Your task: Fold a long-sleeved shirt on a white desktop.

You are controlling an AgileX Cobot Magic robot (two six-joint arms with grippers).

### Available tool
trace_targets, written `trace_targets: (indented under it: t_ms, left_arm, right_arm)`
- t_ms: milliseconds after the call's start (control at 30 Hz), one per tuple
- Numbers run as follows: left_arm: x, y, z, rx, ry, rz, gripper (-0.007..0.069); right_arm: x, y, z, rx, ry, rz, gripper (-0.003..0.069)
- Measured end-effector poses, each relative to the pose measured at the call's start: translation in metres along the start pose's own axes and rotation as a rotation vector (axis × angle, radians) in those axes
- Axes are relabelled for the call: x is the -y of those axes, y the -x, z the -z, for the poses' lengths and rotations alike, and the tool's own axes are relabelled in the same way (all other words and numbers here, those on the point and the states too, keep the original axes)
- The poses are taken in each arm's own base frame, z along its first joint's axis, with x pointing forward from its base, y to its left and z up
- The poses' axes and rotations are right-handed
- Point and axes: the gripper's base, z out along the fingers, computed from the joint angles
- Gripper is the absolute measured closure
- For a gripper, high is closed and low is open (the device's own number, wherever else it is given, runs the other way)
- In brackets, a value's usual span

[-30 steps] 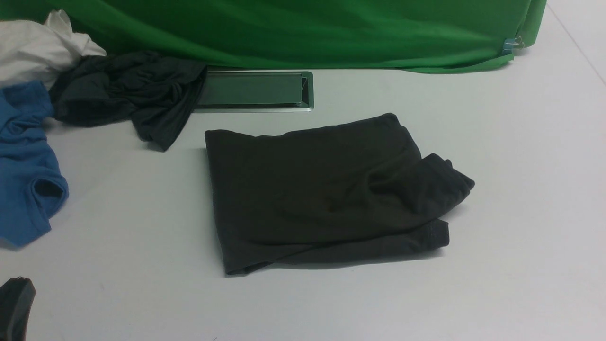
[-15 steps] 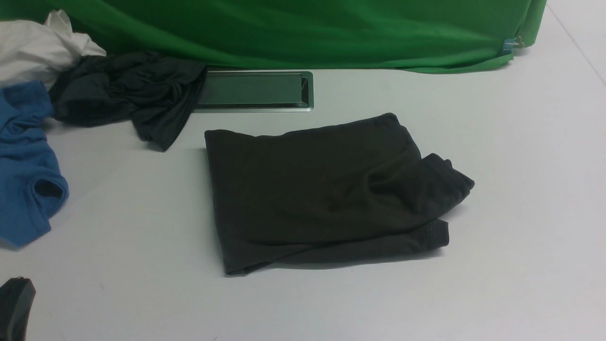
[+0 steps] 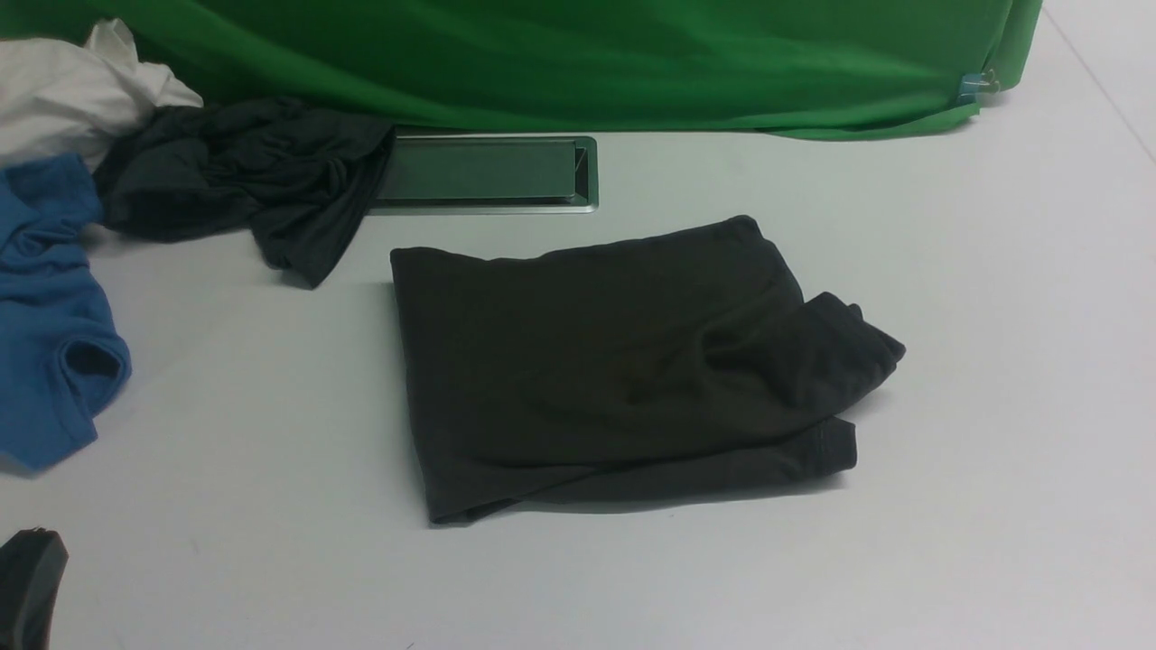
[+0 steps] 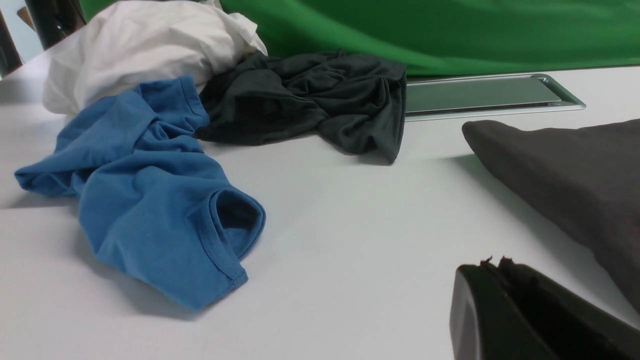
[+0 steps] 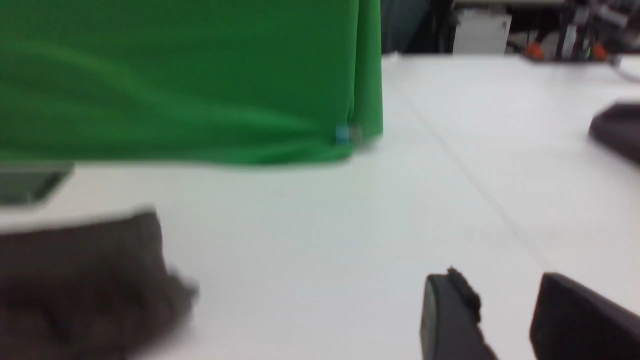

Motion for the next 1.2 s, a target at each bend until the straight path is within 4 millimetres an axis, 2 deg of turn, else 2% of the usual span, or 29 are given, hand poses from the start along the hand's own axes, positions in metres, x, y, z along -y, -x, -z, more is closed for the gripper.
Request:
trace_targets:
  t_ms: [67,133,1200]
  left_arm:
    - [0.000,0.000,0.000,-0.001,0.000,0.000,0.0605]
    - [0.000,0.000,0.000,0.002,0.000,0.002,0.0605]
    - [0.000,0.000,0.000,0.001,-0.001,0.002,0.0605]
  right_arm:
    - [0.000,-0.019,0.003,-0.024,-0.003,-0.023,0.0420]
    - [0.000,-0.024,0.005,-0.042,-0.004,-0.036,0.0420]
    - [0.000,-0.025,0.005,-0.049,0.002,-0.034,0.0420]
